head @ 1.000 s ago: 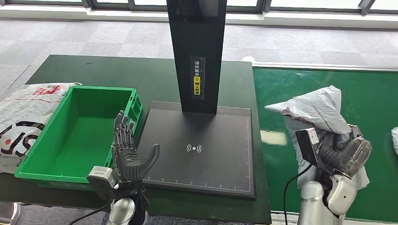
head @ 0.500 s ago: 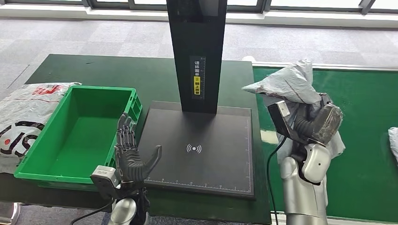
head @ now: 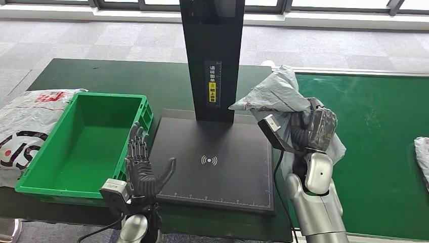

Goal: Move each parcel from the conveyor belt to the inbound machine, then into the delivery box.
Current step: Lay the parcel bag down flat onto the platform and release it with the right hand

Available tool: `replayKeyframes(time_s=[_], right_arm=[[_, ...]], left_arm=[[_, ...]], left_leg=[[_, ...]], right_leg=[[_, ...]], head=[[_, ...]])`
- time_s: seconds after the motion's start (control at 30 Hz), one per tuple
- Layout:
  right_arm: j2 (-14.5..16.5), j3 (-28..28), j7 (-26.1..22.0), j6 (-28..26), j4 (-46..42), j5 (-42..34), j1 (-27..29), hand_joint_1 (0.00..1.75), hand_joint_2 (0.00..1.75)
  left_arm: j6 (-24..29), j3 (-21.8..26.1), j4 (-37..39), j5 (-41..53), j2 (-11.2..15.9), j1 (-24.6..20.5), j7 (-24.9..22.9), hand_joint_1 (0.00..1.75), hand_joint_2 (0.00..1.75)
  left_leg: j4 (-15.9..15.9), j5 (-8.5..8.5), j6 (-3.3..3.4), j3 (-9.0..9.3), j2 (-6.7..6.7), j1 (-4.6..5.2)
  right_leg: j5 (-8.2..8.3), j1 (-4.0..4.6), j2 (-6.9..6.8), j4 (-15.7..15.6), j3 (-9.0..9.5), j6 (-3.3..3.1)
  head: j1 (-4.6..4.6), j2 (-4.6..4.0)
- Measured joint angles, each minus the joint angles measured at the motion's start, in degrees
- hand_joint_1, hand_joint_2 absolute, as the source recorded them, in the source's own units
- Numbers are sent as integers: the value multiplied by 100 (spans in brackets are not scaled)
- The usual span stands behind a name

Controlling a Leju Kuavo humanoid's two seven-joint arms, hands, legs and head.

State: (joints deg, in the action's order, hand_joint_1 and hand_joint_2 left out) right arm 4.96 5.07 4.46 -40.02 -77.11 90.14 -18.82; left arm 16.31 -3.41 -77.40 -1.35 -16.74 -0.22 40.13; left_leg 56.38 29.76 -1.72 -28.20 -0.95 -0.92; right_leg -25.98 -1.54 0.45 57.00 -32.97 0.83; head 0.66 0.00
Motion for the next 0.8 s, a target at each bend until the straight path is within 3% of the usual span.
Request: replayKeyframes(time_s=[0.33, 0.57, 0.8], right_arm=[[-122, 273, 46, 0, 0, 0, 47, 175, 175], [-71, 465, -552, 0, -2, -40, 124, 175, 175], [10, 697, -608, 0, -2, -11, 188, 175, 175]], left_arm=[[-13, 0, 51, 5, 0, -7, 0, 0, 175], [-37, 0, 100, 7, 0, -14, 0, 0, 175], [-55, 0, 142, 10, 0, -17, 0, 0, 175]], left_leg=[[0, 0, 0, 0, 0, 0], [0, 0, 0, -1, 1, -1], [0, 0, 0, -1, 1, -1]], right_leg=[[0, 0, 0, 0, -1, 0], [0, 1, 2, 0, -2, 0], [0, 1, 2, 0, -1, 0]], head=[[0, 0], [0, 0], [0, 0]])
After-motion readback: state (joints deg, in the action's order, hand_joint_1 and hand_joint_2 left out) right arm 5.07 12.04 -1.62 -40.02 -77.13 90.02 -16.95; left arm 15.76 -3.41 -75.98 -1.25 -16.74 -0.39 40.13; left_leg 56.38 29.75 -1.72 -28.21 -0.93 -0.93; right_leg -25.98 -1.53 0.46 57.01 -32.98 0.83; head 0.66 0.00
